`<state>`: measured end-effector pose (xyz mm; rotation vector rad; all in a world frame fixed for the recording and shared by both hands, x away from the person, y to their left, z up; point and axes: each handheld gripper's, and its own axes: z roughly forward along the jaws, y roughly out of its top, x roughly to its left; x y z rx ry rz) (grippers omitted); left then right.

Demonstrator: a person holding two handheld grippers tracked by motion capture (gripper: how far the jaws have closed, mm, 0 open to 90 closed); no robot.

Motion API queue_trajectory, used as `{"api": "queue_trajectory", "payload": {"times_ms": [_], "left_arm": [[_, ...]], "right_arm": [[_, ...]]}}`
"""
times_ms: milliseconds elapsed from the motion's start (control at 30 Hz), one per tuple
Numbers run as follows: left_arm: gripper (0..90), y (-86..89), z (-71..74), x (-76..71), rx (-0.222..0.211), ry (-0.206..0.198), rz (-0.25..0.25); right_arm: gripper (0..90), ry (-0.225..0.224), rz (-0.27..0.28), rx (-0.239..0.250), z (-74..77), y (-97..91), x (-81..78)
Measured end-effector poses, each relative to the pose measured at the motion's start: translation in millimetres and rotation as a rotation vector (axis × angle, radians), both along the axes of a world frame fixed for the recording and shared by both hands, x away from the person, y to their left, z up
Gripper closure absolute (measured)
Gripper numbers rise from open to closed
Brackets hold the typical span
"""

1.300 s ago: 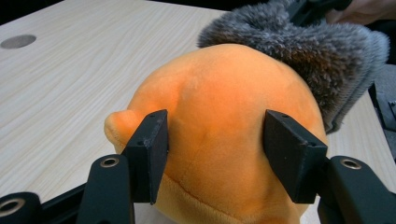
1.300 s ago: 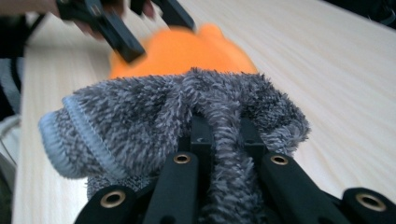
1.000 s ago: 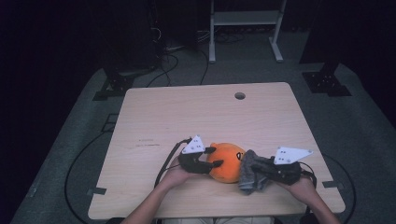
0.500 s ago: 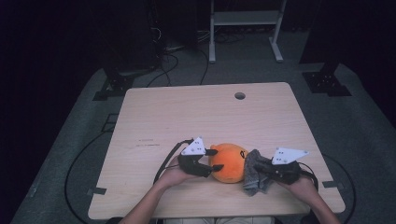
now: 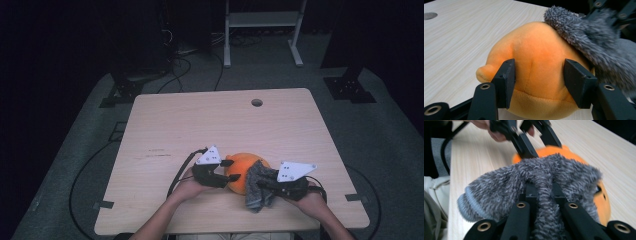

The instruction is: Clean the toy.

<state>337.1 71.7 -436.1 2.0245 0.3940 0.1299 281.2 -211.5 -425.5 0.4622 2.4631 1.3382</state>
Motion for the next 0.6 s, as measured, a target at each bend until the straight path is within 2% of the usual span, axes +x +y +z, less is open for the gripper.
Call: {"api": "queue_trajectory", "payload": {"times_ms": [100, 200, 300, 333, 433, 500, 600], "left_arm": [[43.4, 0.9, -0.3, 0.1, -0.003, -0.007, 0.011], [42.7, -2.5, 0.0, -2.4, 0.007, -0.032, 0.013], [42.9, -7.3, 0.8, -5.7, 0.013, -0.055, 0.001], [42.8, -8.2, 1.4, -6.8, 0.020, -0.062, -0.005], [36.9, -4.8, 3.1, -7.1, 0.012, -0.062, -0.045], [30.1, 2.3, 4.4, -3.9, -0.038, -0.021, -0.079], [34.2, 5.7, 4.2, -1.3, -0.041, -0.011, -0.067]], "right_arm": [[80.9, 0.012, -0.055, -0.014, -3.3, -14.1, 0.2], [80.8, 0.046, -0.104, 0.024, -1.1, -26.4, 2.3], [80.8, 0.028, -0.075, 0.092, 9.5, -22.6, 2.7], [80.8, 0.021, -0.064, 0.096, 12.1, -17.9, 3.2], [80.7, 0.007, -0.046, 0.043, 10.3, -6.2, 6.4], [80.8, 0.017, -0.046, 0.040, 5.9, -7.8, 6.6], [80.8, 0.015, -0.078, 0.017, 2.3, -18.2, 4.9]]}}
